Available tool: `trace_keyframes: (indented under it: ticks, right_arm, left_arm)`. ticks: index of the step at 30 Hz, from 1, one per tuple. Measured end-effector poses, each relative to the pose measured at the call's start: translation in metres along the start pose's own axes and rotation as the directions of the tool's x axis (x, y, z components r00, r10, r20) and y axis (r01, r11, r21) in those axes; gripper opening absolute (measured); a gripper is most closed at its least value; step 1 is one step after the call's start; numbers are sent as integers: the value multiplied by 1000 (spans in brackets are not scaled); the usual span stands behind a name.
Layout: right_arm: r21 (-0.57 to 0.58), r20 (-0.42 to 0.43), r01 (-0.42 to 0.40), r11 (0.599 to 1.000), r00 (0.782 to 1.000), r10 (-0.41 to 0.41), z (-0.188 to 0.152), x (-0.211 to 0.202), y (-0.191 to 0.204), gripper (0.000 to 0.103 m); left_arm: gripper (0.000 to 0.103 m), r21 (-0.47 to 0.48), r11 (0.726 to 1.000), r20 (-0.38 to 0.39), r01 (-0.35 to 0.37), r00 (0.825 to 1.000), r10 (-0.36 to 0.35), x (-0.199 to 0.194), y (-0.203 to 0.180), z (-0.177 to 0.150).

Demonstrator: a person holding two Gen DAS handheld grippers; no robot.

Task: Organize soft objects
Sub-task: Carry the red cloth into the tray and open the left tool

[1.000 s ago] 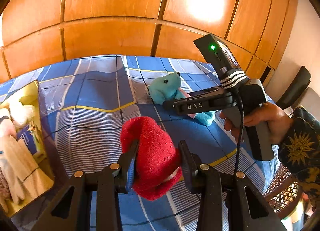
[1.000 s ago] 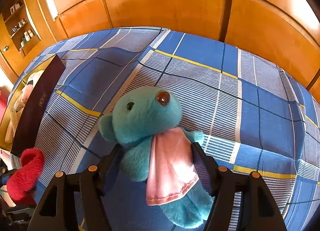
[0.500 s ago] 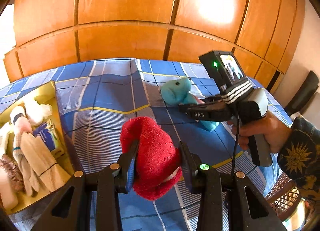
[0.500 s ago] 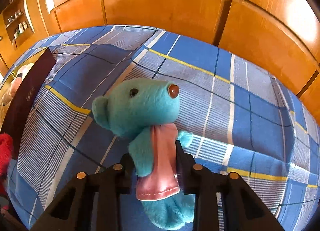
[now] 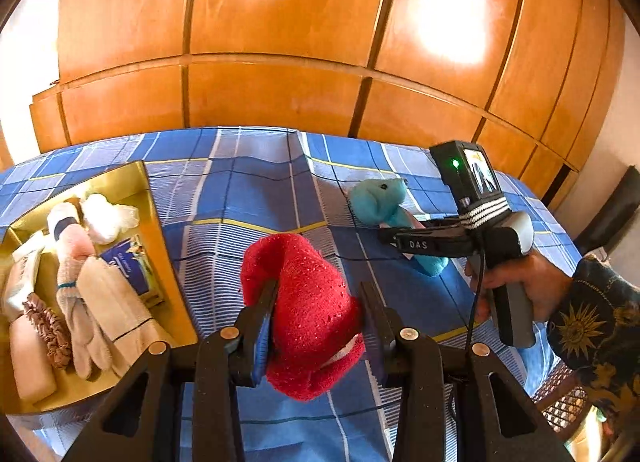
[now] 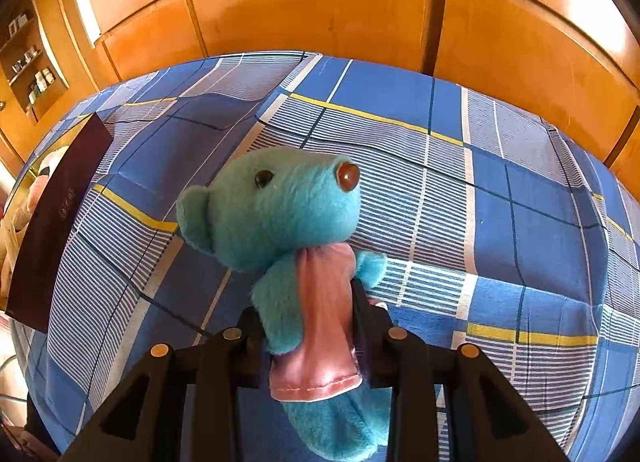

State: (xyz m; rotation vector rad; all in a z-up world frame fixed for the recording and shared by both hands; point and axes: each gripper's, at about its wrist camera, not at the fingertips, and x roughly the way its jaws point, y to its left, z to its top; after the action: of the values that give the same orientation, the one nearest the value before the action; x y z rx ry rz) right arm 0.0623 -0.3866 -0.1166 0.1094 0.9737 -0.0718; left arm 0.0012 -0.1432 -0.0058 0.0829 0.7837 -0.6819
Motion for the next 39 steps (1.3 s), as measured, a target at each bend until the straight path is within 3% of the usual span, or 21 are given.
trace_keyframes:
  ticks: [7, 13, 16, 22, 25, 32, 39]
  right_arm:
    - [-91, 31, 77, 993, 997, -74, -5, -1, 14, 32]
    - [-109, 44, 89, 990, 995, -85, -6, -2, 14, 32]
    - [-109, 44, 89, 990, 995, -84, -6, -3, 13, 32]
    - [-119, 45, 98, 988, 995, -93, -6, -3, 14, 32]
    - [-126, 48, 105, 987, 994, -100, -7, -4, 15, 32]
    - [-140, 49, 121, 983, 992, -115, -7, -3, 17, 32]
    - [-140, 49, 127, 982, 991, -121, -6, -3, 17, 32]
  left_arm:
    - [39, -54, 998, 33, -15, 999, 17, -18, 21, 3]
    - [39, -163, 986, 53, -42, 997, 51, -39, 67, 4]
    - [39, -256, 963, 62, -85, 993, 104, -51, 103, 3]
    - [39, -422, 886, 46, -190, 972, 230, -75, 179, -17]
    - [39, -478, 852, 21, -211, 967, 252, -80, 204, -29]
    - [39, -588, 794, 8, -151, 981, 193, -63, 241, -26]
    - [39, -604, 784, -29, -143, 987, 157, -19, 262, 0]
